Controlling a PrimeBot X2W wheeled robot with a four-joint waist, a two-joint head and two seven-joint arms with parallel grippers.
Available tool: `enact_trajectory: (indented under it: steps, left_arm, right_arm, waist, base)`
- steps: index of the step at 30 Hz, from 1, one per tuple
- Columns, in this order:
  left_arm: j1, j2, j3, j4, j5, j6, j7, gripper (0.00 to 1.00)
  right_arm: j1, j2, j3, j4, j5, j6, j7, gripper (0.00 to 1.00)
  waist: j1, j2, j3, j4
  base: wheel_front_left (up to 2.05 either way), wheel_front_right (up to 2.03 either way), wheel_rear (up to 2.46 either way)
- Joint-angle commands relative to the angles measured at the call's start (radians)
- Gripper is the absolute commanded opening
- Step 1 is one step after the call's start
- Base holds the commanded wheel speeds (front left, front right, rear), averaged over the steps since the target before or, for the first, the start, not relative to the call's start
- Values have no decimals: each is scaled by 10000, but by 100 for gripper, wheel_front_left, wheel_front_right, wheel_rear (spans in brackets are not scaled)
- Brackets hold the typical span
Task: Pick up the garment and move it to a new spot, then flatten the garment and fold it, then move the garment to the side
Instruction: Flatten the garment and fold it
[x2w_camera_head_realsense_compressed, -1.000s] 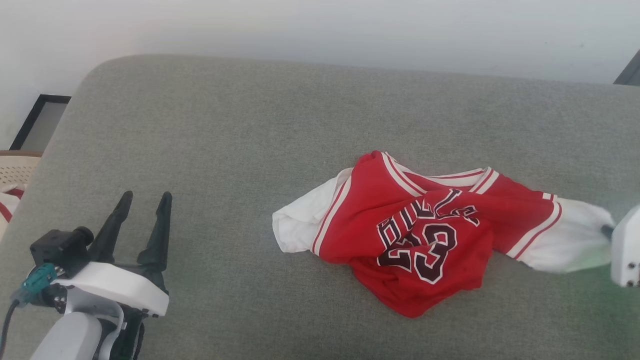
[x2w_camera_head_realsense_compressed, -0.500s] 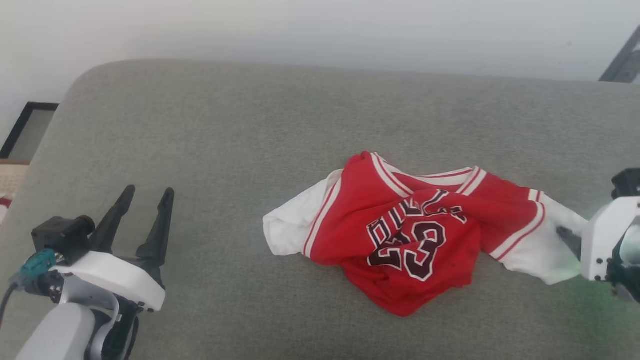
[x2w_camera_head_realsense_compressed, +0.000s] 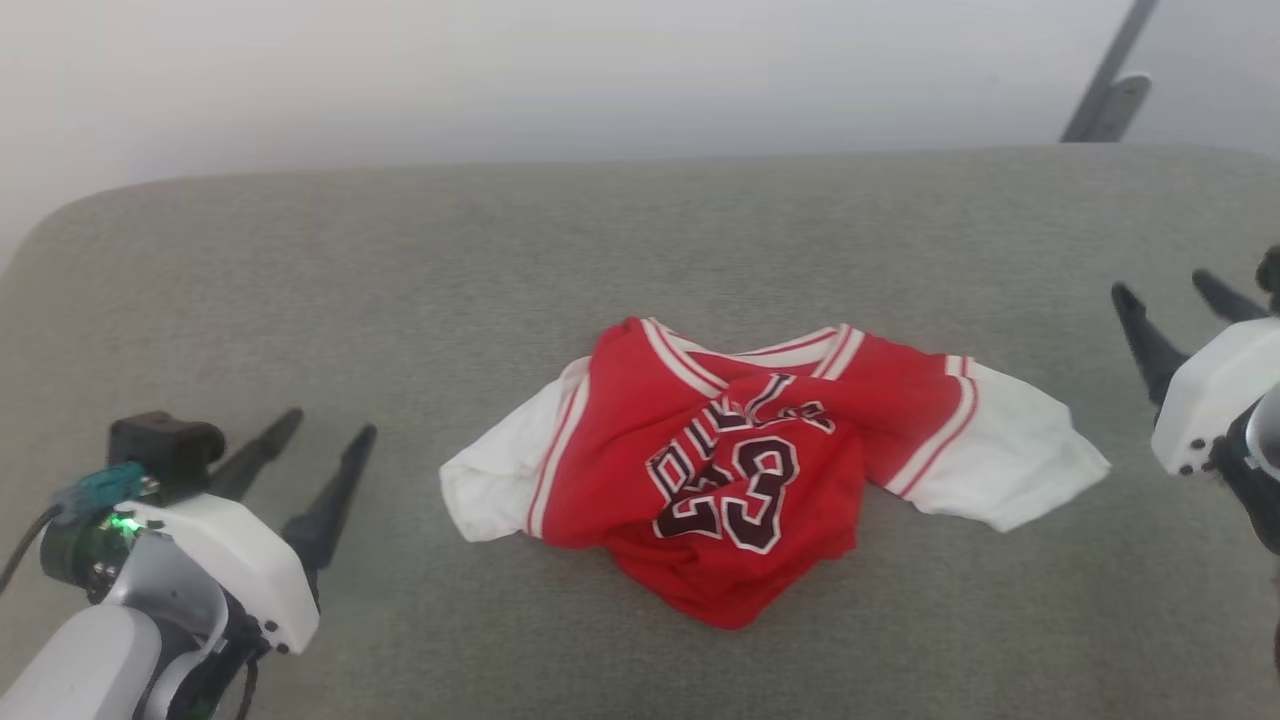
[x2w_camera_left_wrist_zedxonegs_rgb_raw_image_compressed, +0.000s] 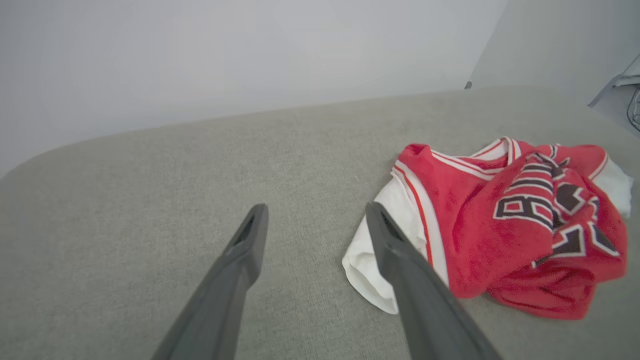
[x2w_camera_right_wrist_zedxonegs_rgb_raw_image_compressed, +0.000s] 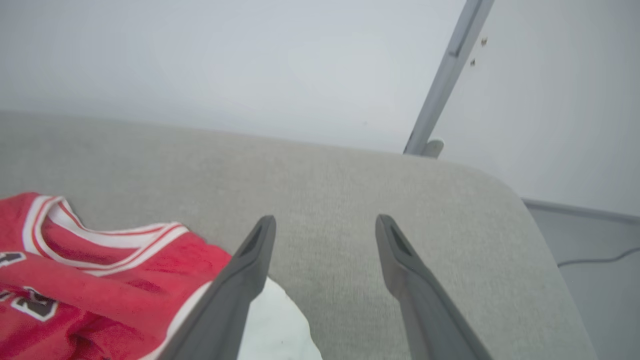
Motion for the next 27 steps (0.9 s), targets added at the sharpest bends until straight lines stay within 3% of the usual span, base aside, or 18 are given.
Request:
enact_trajectory:
  steps: [1, 8, 17, 27]
  left_arm:
    - [-51, 93, -114, -37, -113, -69, 370, 100]
    - [-395, 287, -731, 246, -100, -67, 1876, 100]
    - [-1246, 217, -1499, 874, 382, -411, 2606, 100]
    - [-2016, 97, -2141, 1214, 621, -689, 3127, 100]
  right_arm:
    - [139, 232, -278, -201, -171, -13, -373, 100]
    - [646, 1275, -1387, -1288, -1221, -9, -1541, 100]
    - [1268, 2199, -1920, -2301, -1860, -7, -1824, 100]
    - [1512, 2711, -2162, -2800, -2152, -7, -1924, 100]
  waist:
    - [0, 0, 16, -286]
    - [0, 0, 271, -836]
    - [0, 0, 794, -1323]
    - [0, 0, 1295, -1679]
  base:
    - [0, 0, 0]
    - [0, 0, 0]
    - [0, 0, 0]
    - [0, 0, 0]
